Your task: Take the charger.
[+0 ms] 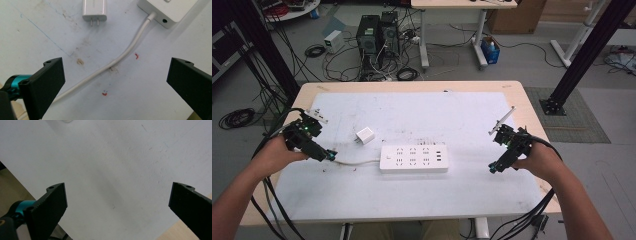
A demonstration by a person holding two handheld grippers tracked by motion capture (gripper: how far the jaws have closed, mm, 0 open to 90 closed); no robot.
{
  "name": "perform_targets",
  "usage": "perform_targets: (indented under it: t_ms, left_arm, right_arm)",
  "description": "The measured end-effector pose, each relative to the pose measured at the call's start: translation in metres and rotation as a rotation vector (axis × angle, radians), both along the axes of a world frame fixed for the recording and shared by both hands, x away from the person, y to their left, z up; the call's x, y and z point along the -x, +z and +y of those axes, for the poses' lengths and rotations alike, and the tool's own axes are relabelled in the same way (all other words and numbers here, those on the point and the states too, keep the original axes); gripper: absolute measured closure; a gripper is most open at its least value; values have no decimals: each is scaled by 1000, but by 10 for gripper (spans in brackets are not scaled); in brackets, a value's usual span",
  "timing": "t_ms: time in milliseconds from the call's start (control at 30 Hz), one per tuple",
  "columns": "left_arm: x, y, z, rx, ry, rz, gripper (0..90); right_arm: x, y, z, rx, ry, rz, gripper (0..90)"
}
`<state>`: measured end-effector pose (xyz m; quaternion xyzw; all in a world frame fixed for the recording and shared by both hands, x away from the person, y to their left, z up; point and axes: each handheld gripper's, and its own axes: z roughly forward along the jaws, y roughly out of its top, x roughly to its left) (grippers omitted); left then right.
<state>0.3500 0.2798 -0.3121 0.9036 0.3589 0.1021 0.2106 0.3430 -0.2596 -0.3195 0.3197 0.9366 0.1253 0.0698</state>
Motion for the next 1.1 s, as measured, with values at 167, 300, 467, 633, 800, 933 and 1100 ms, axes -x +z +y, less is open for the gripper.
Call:
perform_targets:
  t_ms: [167, 300, 467, 633, 800, 933, 1100]
  left_arm:
    - [-10, -1, -6, 16, 14, -24, 17]
    - [-22, -5, -13, 51, 2, -33, 17]
    - [-37, -14, -24, 69, 12, -45, 17]
    - [-50, -24, -31, 87, -2, -42, 17]
    - [-62, -33, -32, 83, 12, -47, 17]
    - [-69, -38, -33, 77, 17, -51, 17]
    - [-83, -51, -38, 99, 35, -75, 17]
  right_arm:
    - [1, 0, 0, -5, -13, -1, 10]
    - [2, 2, -1, -6, -12, -1, 11]
    - [2, 5, -2, -14, -14, -11, 11]
    - [1, 5, -2, -14, -20, -10, 11]
    - [0, 4, -1, -7, -11, -8, 11]
    - [-1, 4, 0, -8, -16, -7, 11]
    - [-3, 3, -1, -7, -19, -3, 11]
